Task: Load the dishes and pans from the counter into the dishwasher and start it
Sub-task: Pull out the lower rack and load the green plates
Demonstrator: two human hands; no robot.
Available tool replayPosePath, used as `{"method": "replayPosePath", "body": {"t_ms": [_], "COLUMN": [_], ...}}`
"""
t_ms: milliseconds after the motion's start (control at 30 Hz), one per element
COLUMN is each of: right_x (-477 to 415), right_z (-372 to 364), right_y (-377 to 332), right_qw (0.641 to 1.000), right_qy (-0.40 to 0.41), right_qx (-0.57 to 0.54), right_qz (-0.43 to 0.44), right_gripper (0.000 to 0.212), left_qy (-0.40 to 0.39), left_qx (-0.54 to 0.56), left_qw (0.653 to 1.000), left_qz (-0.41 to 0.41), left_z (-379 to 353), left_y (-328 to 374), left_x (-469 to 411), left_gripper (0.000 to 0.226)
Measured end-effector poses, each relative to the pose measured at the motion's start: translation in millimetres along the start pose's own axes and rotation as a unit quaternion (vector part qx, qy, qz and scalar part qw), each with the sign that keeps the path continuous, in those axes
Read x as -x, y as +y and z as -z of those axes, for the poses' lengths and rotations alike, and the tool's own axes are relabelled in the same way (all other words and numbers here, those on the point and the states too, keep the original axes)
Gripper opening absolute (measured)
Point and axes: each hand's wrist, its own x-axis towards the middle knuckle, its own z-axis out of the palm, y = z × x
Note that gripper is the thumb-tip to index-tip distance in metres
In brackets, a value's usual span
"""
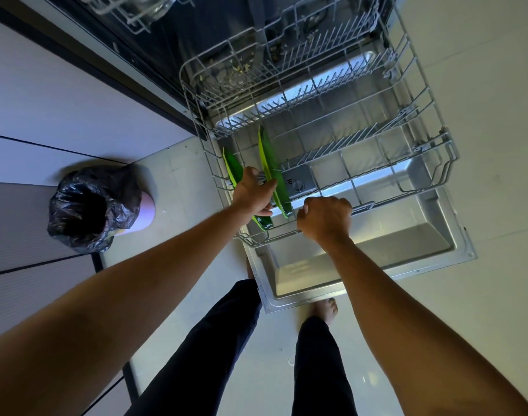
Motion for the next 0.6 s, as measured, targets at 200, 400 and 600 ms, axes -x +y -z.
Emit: {"method": "replayPosePath", "body": {"t_ms": [200,400,600], "right_x": [6,34,74], "right_z": [31,92,158], "right_y": [0,-21,-89], "right_qw": [0.973,0.945,0.972], "right_qy": [-0.043,-0.094,-0.134], "right_qx": [-0.219,-0.303,-0.195], "right_qz": [-0.053,-0.076,0.009], "right_gripper": [0.023,0.021,0.017], "left_qy": [-0.016,0.027,0.074], "left_qx": [-0.041,-0.101,-0.096], "left_qw": [0.997,0.990,0.990], "left_qz": [-0.062,-0.093,-0.073], "left_z": [38,108,196], "left_y": [-19,-59,-120], "left_x": [28,79,146], "left_gripper": [0.025,0.016,0.009]}}
